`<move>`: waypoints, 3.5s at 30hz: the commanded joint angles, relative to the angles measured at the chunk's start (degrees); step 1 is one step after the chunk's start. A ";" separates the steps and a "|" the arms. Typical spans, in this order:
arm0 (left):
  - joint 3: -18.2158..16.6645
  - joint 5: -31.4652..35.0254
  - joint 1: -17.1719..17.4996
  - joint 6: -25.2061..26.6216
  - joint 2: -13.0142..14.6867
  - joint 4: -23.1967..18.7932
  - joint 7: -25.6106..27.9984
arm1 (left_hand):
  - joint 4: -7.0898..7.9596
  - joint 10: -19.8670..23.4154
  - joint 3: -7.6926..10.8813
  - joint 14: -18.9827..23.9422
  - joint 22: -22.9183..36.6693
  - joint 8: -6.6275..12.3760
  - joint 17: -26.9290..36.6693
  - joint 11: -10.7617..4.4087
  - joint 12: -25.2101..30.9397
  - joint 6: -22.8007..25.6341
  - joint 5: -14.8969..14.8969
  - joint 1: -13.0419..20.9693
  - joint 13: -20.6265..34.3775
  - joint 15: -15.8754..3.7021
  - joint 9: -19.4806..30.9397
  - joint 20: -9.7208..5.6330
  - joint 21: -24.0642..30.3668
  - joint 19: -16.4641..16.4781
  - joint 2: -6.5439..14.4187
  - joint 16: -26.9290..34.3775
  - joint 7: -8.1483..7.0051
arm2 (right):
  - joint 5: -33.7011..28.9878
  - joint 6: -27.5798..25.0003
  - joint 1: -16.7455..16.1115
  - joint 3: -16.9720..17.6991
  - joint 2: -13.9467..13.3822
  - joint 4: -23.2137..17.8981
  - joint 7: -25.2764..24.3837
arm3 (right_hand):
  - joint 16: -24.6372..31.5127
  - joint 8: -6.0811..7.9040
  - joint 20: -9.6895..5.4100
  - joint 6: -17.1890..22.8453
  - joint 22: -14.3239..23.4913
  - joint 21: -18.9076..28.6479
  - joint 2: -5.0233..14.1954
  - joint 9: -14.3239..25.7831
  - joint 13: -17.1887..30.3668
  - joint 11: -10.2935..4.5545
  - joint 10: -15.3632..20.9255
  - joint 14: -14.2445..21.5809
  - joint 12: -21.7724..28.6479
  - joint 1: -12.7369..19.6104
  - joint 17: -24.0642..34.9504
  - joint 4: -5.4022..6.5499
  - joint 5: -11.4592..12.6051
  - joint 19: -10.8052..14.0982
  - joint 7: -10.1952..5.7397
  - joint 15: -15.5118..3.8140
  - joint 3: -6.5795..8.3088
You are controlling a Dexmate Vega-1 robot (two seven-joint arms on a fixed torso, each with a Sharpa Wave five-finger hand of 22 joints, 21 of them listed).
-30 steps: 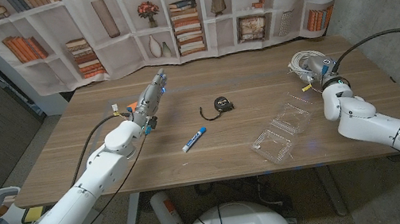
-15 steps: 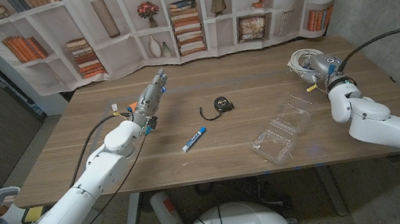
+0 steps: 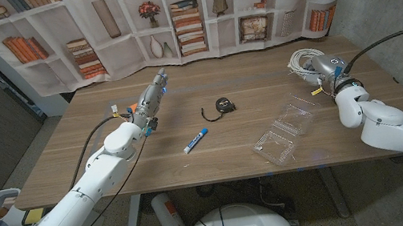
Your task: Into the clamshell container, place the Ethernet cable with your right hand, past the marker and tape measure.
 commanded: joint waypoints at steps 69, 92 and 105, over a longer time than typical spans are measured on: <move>-0.71 1.35 1.97 2.94 1.59 -5.88 3.10 | -0.03 -0.03 -0.77 0.05 0.09 0.12 0.24 0.03 0.21 0.42 0.50 0.76 0.32 0.15 0.19 0.53 0.24 -2.88 0.80 -0.05 0.46 | -7.16 10.97 -29.28 19.56 -9.26 -12.02 -4.73 | -0.77 -0.57 -7.11 6.69 0.75 1.66 5.12 0.35 0.35 -2.55 3.13 0.59 -0.16 6.33 0.05 0.35 0.53 -1.08 -6.14 -7.28 -1.51; -0.21 1.81 1.79 3.67 1.39 -6.30 3.58 | -0.02 0.01 -1.00 0.02 0.09 0.12 0.24 0.03 0.22 0.45 0.47 0.84 0.32 0.16 0.19 0.60 0.25 -2.89 0.91 -0.06 0.47 | -13.49 13.78 -38.10 27.61 -6.20 -14.05 -1.00 | -1.05 -0.85 -7.10 6.71 0.86 1.99 5.22 0.39 0.48 -2.50 3.19 0.49 -0.27 6.51 0.05 0.51 0.56 -1.46 -6.29 -7.25 -1.93; 0.32 2.28 1.11 4.12 1.15 -6.01 3.55 | -0.01 0.02 -1.13 0.03 0.09 0.13 0.24 0.04 0.23 0.52 0.46 0.88 0.32 0.10 0.19 0.60 0.24 -2.93 0.98 -0.05 0.46 | -16.96 17.69 -41.17 31.18 -2.09 -13.86 0.76 | -1.14 -0.89 -7.08 7.00 0.91 2.24 5.33 0.41 0.49 -2.56 3.31 0.54 -0.32 6.50 0.12 0.67 0.56 -1.55 -6.40 -7.24 -2.16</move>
